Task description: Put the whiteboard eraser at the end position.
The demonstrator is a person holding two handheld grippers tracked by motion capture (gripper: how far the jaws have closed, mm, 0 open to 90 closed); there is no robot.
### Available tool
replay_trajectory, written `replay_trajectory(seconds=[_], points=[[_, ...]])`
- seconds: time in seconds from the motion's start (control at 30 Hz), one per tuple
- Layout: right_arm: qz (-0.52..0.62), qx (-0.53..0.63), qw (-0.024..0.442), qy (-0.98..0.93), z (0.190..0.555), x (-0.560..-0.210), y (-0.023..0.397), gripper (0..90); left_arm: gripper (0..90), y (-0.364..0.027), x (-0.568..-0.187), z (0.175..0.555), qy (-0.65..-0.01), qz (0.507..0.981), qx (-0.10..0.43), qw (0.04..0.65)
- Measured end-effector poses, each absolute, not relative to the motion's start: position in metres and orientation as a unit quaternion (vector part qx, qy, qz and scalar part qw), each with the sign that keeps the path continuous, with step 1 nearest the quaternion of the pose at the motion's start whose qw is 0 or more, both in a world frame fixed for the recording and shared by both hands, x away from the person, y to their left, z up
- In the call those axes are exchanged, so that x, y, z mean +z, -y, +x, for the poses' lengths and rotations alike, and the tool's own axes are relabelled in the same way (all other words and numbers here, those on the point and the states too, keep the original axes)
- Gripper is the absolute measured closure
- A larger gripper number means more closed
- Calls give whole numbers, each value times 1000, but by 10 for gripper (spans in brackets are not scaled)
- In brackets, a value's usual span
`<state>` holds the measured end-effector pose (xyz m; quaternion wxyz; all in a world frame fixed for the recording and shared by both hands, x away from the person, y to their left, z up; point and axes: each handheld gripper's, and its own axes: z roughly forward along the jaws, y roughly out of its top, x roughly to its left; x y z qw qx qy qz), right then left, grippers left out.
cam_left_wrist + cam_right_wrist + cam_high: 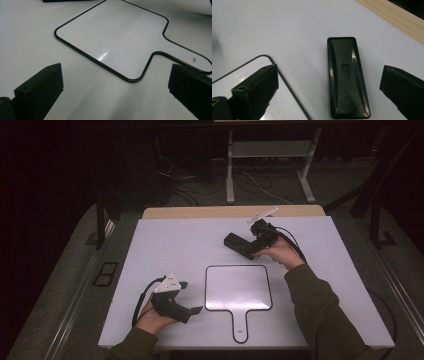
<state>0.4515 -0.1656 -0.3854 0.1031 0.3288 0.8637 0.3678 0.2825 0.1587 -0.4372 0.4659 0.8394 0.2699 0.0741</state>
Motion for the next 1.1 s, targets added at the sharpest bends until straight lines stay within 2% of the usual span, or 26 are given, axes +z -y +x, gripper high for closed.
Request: replay_trajectory(seconds=[0.23,0.73,1.1], points=[[330,375,110,-859,437,-385,169,8,0,-158,-438,282,-269,841,74,464],[330,422,94,-839,397,-393,183,8,0,-158,-437,282,-269,842,75,462],[330,435,107,-831,373,-401,197,8,0,-159,-437,282,-270,840,76,465]])
